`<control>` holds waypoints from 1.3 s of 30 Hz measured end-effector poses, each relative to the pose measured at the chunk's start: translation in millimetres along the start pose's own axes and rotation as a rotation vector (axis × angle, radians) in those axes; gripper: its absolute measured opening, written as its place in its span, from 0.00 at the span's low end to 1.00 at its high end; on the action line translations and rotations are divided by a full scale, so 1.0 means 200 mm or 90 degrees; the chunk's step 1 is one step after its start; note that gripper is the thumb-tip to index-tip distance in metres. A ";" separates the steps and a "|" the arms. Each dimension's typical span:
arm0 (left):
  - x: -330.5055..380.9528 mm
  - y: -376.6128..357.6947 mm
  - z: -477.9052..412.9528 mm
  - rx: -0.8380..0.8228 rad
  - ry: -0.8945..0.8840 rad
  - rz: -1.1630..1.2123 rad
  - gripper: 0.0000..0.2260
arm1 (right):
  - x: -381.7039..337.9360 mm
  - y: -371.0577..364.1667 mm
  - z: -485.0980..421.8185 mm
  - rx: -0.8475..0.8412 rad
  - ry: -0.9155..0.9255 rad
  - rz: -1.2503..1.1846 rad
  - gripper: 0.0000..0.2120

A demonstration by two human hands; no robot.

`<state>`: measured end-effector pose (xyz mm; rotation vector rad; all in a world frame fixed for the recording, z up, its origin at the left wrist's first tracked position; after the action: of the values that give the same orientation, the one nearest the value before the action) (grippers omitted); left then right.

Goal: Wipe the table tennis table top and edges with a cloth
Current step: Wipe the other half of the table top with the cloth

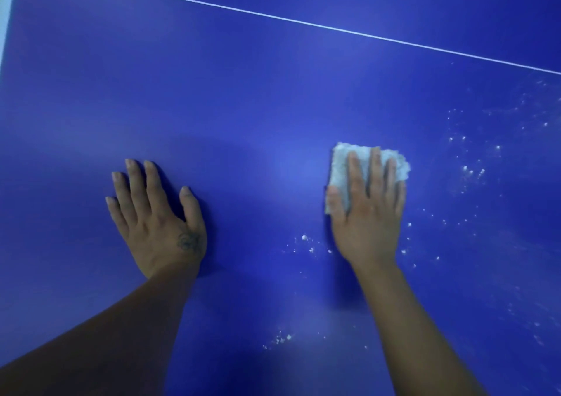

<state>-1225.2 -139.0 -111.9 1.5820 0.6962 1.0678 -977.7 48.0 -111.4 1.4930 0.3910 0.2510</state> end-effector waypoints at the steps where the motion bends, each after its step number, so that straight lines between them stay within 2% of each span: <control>1: 0.00 0.00 0.00 0.003 -0.001 0.000 0.31 | 0.03 0.01 -0.03 0.002 -0.038 -0.001 0.31; 4: -0.01 -0.01 0.00 0.010 -0.004 -0.001 0.31 | -0.06 0.00 -0.16 0.016 -0.128 -0.020 0.32; 6: -0.01 -0.02 0.00 0.012 -0.004 -0.006 0.31 | -0.23 -0.04 -0.22 0.015 -0.137 -0.022 0.32; 11: -0.02 -0.02 0.00 0.022 -0.013 -0.006 0.31 | -0.64 -0.08 0.00 0.060 -0.010 -0.096 0.29; 13: -0.02 -0.02 0.01 0.017 -0.010 -0.005 0.31 | -0.63 -0.09 0.20 0.032 0.081 -0.102 0.29; 15: -0.02 -0.02 0.01 0.013 -0.007 -0.005 0.31 | -0.47 -0.08 0.34 0.007 0.110 -0.085 0.29; 17: -0.02 -0.02 0.00 0.009 -0.007 -0.008 0.31 | -0.23 -0.06 0.37 0.004 0.064 -0.040 0.29; 21: -0.02 -0.02 0.01 0.015 -0.014 -0.008 0.31 | 0.11 0.01 0.25 -0.006 -0.104 0.000 0.31; 25: -0.03 -0.03 0.01 0.028 -0.030 -0.016 0.31 | -0.04 0.00 0.19 -0.011 -0.175 -0.006 0.32; 27: -0.03 -0.02 0.01 0.039 -0.041 -0.014 0.31 | -0.26 -0.02 0.23 -0.006 -0.123 -0.010 0.31; 31: -0.04 -0.01 0.01 0.033 -0.051 -0.006 0.31 | -0.66 -0.05 0.48 -0.006 0.077 -0.069 0.30; 33: -0.10 -0.01 0.03 0.009 -0.118 0.015 0.30 | -0.65 -0.07 0.61 -0.023 0.134 -0.069 0.30; 36: -0.33 0.06 0.14 -0.016 -0.309 0.014 0.27 | -0.44 -0.05 0.71 -0.008 0.133 -0.056 0.30; 37: -0.44 0.10 0.22 -0.020 -0.334 -0.003 0.28 | -0.35 -0.04 0.70 0.002 0.115 -0.040 0.29; 39: -0.66 0.19 0.39 -0.027 -0.314 -0.042 0.29 | -0.17 -0.01 0.67 0.006 0.059 -0.012 0.29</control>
<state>-1215.1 -295.8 -116.5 1.6849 0.3831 0.5997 -955.9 -87.6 -106.0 1.4895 0.4809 0.3049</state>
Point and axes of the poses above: each hand's wrist, its own z-axis away from the middle knuckle, its own y-axis out of the back of the hand, x = y × z, the point moved 3 cm from there along -z, towards the middle knuckle, and after that the axes turned 5 degrees about x, right-handed, at the moved point
